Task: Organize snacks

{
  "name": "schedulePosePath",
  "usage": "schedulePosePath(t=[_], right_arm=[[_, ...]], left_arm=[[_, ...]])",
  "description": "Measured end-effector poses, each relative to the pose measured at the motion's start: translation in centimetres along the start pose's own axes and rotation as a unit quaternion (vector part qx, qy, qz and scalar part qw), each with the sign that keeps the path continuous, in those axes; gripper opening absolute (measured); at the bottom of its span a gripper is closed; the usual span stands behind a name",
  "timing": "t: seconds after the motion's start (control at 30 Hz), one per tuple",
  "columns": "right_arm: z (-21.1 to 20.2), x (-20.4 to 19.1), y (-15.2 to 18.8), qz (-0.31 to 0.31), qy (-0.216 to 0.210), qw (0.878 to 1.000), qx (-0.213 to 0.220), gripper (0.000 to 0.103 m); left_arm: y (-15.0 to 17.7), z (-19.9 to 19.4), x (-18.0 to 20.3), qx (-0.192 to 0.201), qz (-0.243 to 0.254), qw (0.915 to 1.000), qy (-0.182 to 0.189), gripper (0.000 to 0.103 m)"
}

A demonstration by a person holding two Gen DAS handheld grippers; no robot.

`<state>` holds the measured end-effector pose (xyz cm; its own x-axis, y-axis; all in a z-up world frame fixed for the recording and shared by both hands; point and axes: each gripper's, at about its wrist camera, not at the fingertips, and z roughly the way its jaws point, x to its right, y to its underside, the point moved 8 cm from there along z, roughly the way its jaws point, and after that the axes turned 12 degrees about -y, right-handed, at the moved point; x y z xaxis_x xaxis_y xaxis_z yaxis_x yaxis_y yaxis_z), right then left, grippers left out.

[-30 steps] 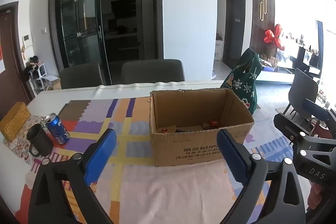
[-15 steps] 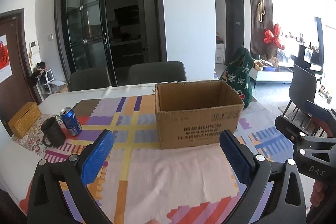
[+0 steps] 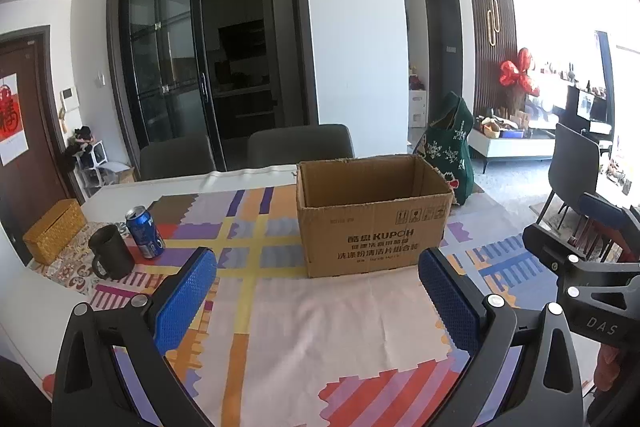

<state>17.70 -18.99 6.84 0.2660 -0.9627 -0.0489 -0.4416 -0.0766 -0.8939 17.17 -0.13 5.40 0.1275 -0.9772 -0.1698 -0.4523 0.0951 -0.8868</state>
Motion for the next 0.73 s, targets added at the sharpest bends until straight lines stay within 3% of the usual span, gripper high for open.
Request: schedulePosePath(t=[0.73], right_arm=[[-0.5,-0.3,0.1,0.001,-0.003,1.000,0.003,0.094]], left_arm=[[-0.5,-1.3,0.1,0.007,-0.007,1.0000,0.000,0.103]])
